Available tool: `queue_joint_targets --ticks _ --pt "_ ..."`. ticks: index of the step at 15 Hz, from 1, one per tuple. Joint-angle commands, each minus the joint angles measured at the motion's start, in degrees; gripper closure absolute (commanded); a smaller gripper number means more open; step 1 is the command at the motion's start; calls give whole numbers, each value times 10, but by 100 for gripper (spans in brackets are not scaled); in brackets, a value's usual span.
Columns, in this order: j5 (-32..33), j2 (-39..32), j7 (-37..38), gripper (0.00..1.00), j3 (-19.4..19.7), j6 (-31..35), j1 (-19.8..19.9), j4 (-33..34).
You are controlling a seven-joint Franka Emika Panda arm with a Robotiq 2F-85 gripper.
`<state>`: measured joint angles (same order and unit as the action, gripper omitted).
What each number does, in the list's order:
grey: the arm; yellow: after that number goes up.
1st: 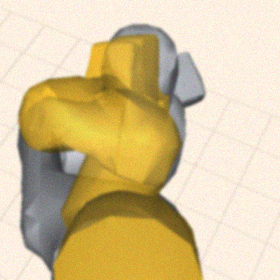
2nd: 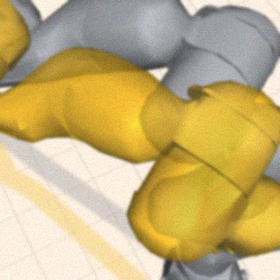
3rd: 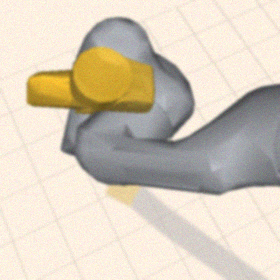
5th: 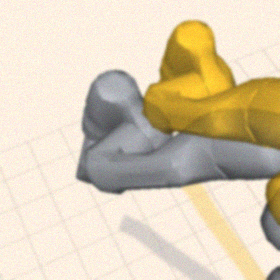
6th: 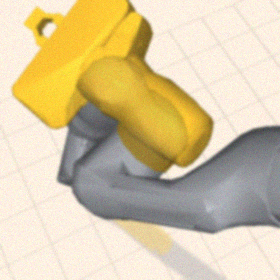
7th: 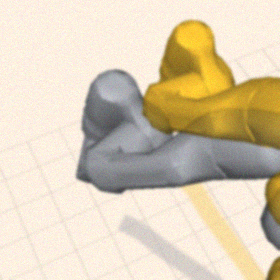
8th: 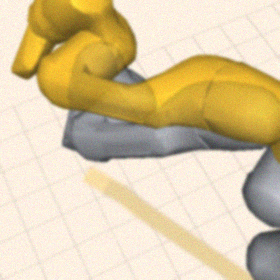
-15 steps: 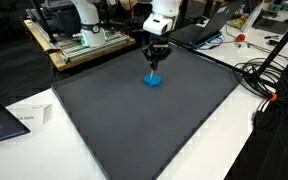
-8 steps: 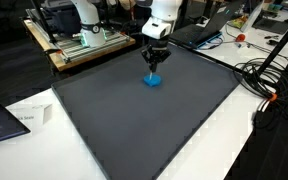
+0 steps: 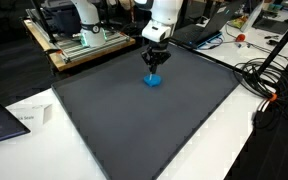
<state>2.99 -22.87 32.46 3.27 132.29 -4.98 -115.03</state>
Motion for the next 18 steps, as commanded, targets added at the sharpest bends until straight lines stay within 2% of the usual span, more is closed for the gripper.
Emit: queue_joint_targets --ticks 1,12,18 --pt "-2 39 5 97 6 -14 -8 -21" --pt "-1 94 4 97 -2 -31 -5 -40" --pt "-10 95 20 97 1 1 3 -22"
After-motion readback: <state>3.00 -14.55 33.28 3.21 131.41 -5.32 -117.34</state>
